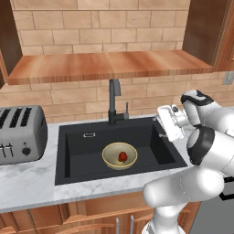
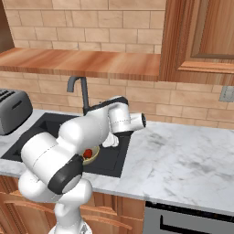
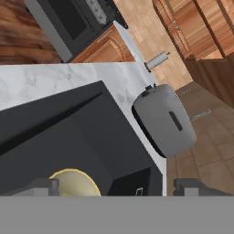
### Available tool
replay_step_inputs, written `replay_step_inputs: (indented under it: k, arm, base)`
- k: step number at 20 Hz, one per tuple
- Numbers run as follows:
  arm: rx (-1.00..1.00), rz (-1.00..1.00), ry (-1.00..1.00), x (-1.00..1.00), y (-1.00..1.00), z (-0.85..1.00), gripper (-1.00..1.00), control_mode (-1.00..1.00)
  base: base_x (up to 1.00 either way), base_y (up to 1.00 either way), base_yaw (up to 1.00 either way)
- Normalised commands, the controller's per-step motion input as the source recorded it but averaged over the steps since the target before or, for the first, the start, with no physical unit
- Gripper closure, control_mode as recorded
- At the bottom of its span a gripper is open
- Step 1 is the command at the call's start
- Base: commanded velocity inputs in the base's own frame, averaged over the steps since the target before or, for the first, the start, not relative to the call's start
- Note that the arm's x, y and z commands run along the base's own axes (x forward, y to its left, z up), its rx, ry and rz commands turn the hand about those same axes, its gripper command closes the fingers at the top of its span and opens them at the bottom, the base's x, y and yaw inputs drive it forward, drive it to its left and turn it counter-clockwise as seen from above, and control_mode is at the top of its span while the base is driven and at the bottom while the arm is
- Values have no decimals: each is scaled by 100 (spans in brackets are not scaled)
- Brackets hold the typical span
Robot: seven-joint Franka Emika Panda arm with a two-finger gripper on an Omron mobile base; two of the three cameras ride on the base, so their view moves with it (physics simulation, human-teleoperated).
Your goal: Pick the bell pepper from the cabinet and place it in the bowl. Then pick the bowl and place it in the sink. Then turn on the sink facuet.
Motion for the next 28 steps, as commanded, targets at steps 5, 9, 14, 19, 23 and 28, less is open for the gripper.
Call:
replay_step_inputs:
  k: [5,9,14,19,23,28]
  arm:
    - [38,-42,34,0,1,18,-100,-100]
    - [32,-42,35,0,20,17,-100,-100]
    - [17,-41,30,1,35,41,-100,-100]
    - [6,-26,27,28,19,16,-100,-100]
    - [0,-1,19,52,2,-10,-100,-100]
    - [8,0,17,52,0,-9,-100,-100]
  base:
    - [0,0,0]
    - [0,0,0]
    - [0,0,0]
    - [0,0,0]
    - [0,0,0]
    - [0,0,0]
